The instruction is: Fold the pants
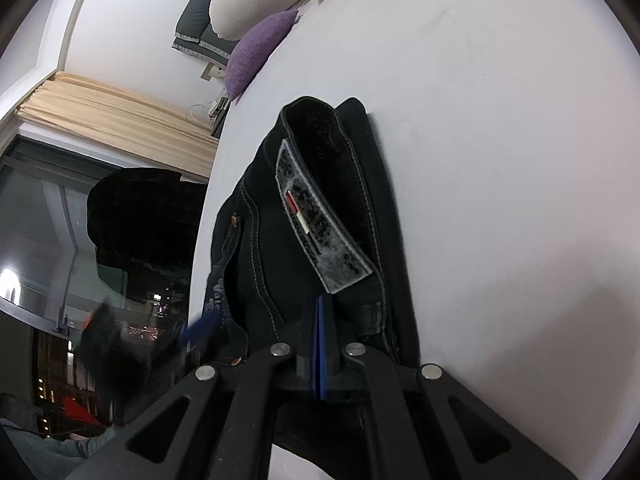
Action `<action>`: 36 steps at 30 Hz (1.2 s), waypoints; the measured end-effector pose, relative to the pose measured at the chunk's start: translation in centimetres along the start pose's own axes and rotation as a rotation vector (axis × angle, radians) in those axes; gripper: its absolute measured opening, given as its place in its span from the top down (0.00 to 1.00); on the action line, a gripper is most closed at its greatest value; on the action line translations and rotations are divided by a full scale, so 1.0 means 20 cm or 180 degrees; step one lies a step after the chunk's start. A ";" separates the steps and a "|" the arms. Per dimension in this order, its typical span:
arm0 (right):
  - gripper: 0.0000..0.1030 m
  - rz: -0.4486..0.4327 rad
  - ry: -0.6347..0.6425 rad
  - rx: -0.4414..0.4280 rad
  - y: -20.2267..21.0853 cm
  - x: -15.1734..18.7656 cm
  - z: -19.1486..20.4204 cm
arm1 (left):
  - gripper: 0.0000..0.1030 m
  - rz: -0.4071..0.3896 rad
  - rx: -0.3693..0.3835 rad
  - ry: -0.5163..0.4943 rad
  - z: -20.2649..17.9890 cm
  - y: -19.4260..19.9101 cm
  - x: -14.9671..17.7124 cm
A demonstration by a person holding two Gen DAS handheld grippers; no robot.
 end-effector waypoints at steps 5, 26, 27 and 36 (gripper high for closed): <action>1.00 -0.0037 0.0049 -0.0011 0.00 0.03 0.03 | 0.69 0.0029 0.0045 0.0098 -0.03 -0.02 0.06; 0.95 -0.0055 0.0115 0.0279 0.02 0.07 0.14 | 0.69 0.0509 0.0030 0.0408 -0.04 -0.16 -0.05; 0.77 -0.0060 0.0134 0.0254 0.05 0.06 0.18 | 0.69 0.0499 0.0040 0.0417 -0.03 -0.15 -0.06; 0.29 -0.0279 0.0365 0.0441 0.23 -0.10 0.24 | 0.02 0.0144 -0.0133 0.1060 0.31 0.13 -0.14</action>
Point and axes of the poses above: each gripper's, at about its wrist camera, not at the fingertips, and y roughly against the way its jaws point, z to its left, x to its underside, the point moved 5 cm from there along -y, roughly the way its jaws point, and after that the axes turned 8 degrees about -x, right-handed, at the moved point
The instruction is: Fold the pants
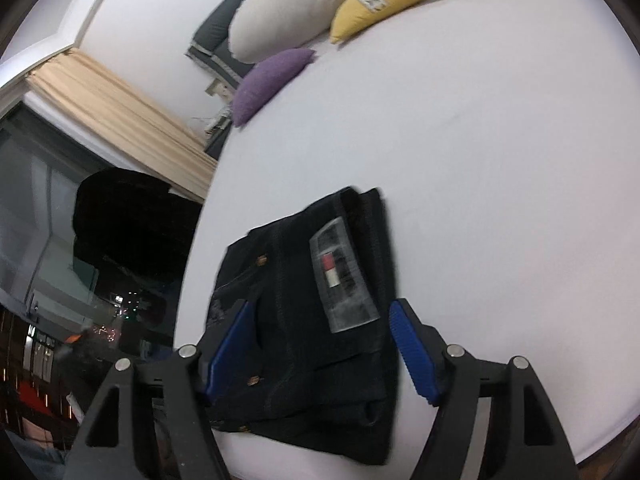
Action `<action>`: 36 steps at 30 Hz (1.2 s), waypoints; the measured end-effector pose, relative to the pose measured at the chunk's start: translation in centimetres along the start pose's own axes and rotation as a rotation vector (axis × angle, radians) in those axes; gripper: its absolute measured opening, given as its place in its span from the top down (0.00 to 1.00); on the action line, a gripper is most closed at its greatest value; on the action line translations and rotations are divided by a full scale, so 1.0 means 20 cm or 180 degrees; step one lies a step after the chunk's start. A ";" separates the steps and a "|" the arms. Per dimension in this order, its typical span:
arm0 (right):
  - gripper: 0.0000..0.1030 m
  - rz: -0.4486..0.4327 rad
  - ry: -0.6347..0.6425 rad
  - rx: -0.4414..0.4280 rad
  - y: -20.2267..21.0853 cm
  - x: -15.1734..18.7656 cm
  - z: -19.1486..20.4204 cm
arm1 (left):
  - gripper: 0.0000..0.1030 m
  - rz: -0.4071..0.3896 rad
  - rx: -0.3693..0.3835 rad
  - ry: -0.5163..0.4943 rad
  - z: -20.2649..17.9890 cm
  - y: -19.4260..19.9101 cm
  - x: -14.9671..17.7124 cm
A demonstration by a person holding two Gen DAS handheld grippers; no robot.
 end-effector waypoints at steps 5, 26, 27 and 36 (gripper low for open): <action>0.29 0.0285 -0.0233 -0.0092 -0.11 0.00 -0.12 | 0.02 0.0397 0.0191 0.0357 0.14 -0.20 -0.03; 0.70 0.0787 0.0017 0.0039 -0.35 -0.01 -0.06 | 0.60 0.1106 0.0844 0.0490 -0.07 -0.63 -0.12; 0.73 0.0781 0.0104 0.0114 -0.34 -0.01 -0.03 | 0.65 0.1071 0.0841 0.0475 -0.08 -0.62 -0.12; 0.82 0.0600 0.0680 0.0202 -0.25 -0.13 0.33 | 0.78 0.0699 0.0919 0.0545 0.04 -0.37 -0.27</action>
Point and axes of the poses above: each gripper's, at about its wrist camera, not at the fingertips, and y roughly against the way its jaws point, z to its left, x to its underside, the point moved 5 cm from there along -y, roughly the way its jaws point, and after that the axes turned 8 degrees about -x, right-handed, at the moved point
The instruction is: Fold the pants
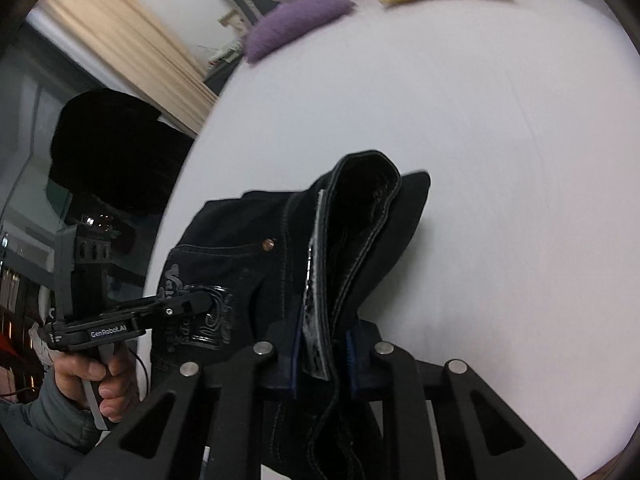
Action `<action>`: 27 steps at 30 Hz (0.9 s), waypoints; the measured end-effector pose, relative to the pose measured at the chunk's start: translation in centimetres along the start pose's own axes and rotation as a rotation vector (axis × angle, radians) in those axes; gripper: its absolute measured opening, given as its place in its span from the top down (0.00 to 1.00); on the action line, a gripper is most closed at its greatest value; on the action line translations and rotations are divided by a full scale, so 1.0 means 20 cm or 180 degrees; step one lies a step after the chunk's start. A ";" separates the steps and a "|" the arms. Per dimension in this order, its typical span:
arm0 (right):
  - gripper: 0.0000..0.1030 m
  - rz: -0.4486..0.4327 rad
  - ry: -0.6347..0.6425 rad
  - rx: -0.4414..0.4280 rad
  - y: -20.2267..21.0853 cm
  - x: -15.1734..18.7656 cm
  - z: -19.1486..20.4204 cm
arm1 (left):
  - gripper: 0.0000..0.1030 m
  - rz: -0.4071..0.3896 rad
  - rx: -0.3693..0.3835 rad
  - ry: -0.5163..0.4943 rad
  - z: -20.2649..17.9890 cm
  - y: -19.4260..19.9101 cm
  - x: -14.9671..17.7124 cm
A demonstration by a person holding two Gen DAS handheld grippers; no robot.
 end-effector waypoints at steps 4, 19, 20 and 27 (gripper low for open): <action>0.82 -0.0121 0.0165 -0.0086 0.00 -0.17 0.12 | 0.78 -0.0242 -0.0037 -0.0010 0.09 0.17 -0.16; 0.82 -0.0031 -0.0210 -0.0369 -0.72 -0.82 -0.01 | 0.76 -0.0325 -0.0661 -0.0148 0.68 -0.04 -0.79; 0.82 0.0005 -0.0285 -0.0344 -0.77 -0.81 -0.06 | 0.76 -0.0269 -0.0684 -0.0128 0.72 -0.09 -0.79; 0.67 -0.0097 -0.0599 -0.0512 -0.82 -0.72 -0.26 | 0.36 -0.0372 -0.0825 0.0067 0.87 -0.22 -0.73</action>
Point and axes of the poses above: each gripper's, at about its wrist camera, not at the fingertips, and y roughly against the way its jaws point, z to its left, x to its underside, the point moved 5 cm from there along -y, roughly the way its jaws point, and after that the axes turned 8 degrees about -x, right-handed, at the moved point
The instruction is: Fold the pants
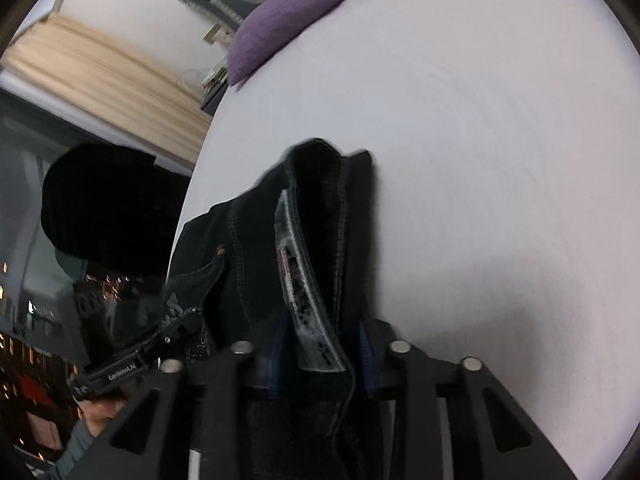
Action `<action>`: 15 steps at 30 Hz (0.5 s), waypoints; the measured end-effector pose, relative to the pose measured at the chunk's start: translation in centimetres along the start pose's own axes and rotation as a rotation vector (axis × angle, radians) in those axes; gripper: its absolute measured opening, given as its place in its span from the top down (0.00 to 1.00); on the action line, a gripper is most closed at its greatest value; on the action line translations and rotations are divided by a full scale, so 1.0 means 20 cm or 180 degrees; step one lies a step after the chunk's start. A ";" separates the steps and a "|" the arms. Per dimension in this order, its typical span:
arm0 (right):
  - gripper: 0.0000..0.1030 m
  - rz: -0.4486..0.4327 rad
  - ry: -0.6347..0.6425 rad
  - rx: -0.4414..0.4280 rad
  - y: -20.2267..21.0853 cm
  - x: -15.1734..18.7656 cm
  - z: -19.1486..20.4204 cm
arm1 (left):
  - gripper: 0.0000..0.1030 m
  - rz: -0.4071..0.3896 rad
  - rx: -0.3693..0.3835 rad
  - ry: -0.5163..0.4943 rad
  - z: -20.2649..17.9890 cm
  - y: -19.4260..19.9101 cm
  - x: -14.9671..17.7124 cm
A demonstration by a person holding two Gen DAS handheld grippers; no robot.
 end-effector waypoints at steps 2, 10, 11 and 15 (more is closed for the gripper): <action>0.63 -0.0043 0.0022 -0.0014 0.01 0.01 0.00 | 0.34 -0.0044 -0.0077 -0.0046 0.00 0.02 0.03; 0.40 -0.0324 0.0230 0.0396 0.24 0.09 0.13 | 0.19 -0.0589 -0.0574 -0.0051 -0.06 0.42 0.14; 0.40 -0.0358 0.0272 0.0433 0.28 0.11 0.17 | 0.16 -0.0810 -0.0739 -0.0114 -0.09 0.54 0.18; 0.37 -0.0699 0.0664 0.0688 0.51 0.26 0.41 | 0.00 -0.1725 -0.1348 -0.0387 -0.22 0.99 0.33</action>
Point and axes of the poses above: each gripper's, at about its wrist camera, not at the fingertips, and y roughly against the way its jaws point, z to its left, x to its underside, the point moved 5 cm from there along -y, roughly the way its jaws point, and after that the axes turned 8 degrees about -x, right-handed, at the moved point
